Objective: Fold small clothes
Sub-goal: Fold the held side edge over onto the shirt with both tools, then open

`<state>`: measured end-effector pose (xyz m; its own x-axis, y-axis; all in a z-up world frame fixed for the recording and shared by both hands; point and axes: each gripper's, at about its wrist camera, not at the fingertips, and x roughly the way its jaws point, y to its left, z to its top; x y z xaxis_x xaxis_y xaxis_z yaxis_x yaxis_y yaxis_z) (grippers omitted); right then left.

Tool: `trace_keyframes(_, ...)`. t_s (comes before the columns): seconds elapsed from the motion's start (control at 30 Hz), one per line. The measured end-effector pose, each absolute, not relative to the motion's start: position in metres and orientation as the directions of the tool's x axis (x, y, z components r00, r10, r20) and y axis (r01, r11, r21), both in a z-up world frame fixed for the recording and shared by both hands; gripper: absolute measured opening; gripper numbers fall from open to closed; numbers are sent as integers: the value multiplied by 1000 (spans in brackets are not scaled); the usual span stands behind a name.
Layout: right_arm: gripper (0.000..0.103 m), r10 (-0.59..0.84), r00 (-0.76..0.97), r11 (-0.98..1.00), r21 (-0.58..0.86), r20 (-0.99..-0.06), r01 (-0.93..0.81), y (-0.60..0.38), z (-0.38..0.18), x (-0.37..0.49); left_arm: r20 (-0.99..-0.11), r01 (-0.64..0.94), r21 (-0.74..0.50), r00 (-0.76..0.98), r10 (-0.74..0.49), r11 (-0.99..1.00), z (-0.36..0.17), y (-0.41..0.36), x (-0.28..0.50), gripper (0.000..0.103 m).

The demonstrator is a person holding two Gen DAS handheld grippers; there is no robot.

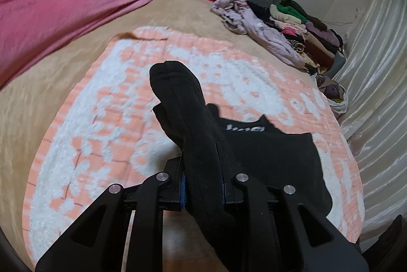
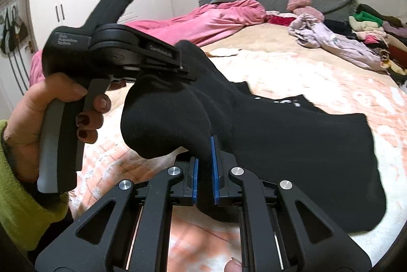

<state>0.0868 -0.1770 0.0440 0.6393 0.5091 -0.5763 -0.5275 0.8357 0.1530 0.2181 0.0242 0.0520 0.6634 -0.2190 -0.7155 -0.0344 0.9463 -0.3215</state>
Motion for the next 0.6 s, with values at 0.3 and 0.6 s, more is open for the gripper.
trace_keyframes(0.3,3,511,659,859,296,-552,-418,-235,49,91,-701,16,-266,683,-205,964,85,-42,221,17)
trace_keyframes(0.6,3,498,678,861,402,-541,-312,-286,44,87,-727,63,-201,659,-192,978,95,-112,236,17)
